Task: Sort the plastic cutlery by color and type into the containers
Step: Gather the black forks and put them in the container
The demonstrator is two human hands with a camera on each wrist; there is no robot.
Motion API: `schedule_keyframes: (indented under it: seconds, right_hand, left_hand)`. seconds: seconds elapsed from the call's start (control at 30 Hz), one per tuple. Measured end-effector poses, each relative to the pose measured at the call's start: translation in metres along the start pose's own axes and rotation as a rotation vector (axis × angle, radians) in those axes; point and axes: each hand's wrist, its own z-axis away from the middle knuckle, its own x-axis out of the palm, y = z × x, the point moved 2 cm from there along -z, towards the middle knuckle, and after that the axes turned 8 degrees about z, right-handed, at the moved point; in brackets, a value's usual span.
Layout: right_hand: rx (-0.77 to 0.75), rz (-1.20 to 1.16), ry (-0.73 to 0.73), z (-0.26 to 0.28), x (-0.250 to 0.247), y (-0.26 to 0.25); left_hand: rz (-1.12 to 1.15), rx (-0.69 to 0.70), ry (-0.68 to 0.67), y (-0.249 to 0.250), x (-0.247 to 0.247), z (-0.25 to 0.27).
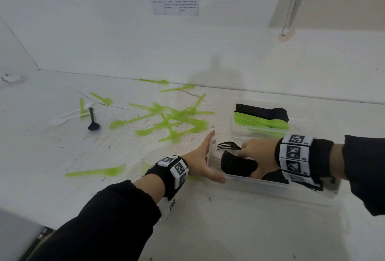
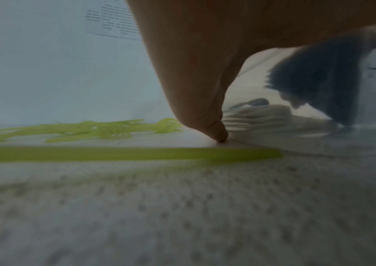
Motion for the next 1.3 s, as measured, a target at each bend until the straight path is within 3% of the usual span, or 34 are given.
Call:
schedule_keyframes:
  seconds: [0.37,0.87,1.3]
  right_hand:
    - [-0.041,-0.174,-0.234,0.003,0.005,0.008]
    - [-0.011,-0.207,-0.152,0.009,0.011,0.012]
    - [0.048,-0.081,-0.285,0.023,0.031,0.039]
  left_hand:
    - [-0.047,0.006,0.023,0.001,0.000,0.001]
    - [-0.062,0.006,0.022,0.003,0.000,0.003]
    - [-0.082,0.016,0.034,0.002,0.000,0.001]
